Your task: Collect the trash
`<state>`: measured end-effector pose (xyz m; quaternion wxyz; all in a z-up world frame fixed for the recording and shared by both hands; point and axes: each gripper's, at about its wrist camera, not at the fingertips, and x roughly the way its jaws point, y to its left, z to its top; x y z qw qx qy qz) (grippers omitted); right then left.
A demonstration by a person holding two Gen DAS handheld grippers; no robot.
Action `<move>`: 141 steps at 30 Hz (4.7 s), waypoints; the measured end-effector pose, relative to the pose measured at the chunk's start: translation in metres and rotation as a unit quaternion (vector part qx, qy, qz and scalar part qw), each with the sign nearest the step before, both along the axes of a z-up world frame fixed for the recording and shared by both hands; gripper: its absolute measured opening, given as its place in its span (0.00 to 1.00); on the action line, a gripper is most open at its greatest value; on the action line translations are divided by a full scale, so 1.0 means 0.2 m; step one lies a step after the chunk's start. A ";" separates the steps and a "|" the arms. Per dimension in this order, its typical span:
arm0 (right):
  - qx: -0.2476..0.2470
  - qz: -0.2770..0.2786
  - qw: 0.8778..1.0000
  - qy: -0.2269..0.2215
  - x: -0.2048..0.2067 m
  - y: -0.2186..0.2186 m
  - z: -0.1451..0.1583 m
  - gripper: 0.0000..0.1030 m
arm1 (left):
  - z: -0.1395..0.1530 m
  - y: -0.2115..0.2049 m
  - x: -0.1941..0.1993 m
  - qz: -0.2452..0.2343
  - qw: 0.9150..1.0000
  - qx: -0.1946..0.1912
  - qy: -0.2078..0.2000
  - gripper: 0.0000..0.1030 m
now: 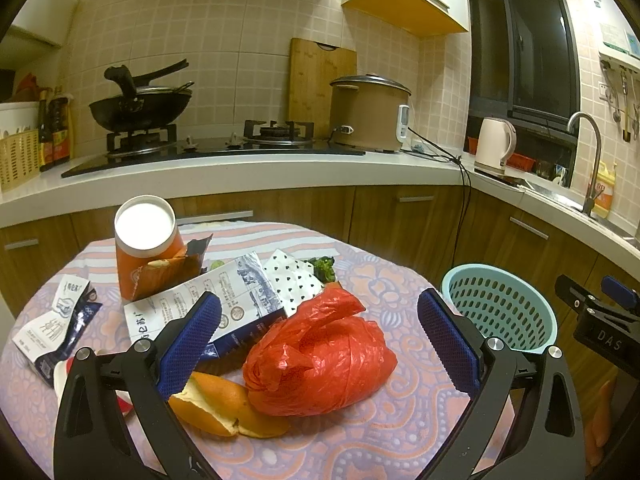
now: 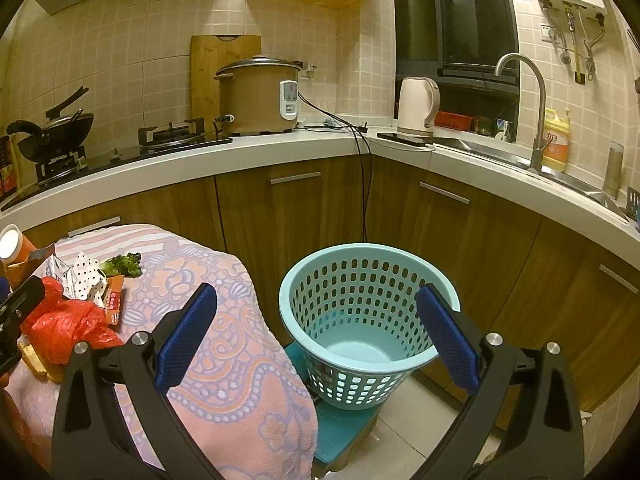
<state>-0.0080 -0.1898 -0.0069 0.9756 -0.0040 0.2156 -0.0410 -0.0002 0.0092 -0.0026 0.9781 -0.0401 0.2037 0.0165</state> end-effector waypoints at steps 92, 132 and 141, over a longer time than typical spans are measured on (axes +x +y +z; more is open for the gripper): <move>0.015 0.312 0.935 0.170 0.22 0.95 -0.25 0.65 | -0.17 0.65 -0.32 0.122 0.981 -0.018 0.149 0.92; 0.034 0.302 0.948 0.092 0.06 0.68 -0.08 0.46 | -0.19 0.64 -0.26 0.070 0.975 -0.191 0.091 0.01; 0.034 0.287 0.956 0.042 0.01 0.55 0.10 0.46 | 0.08 0.47 -0.31 0.036 0.989 -0.141 0.030 0.01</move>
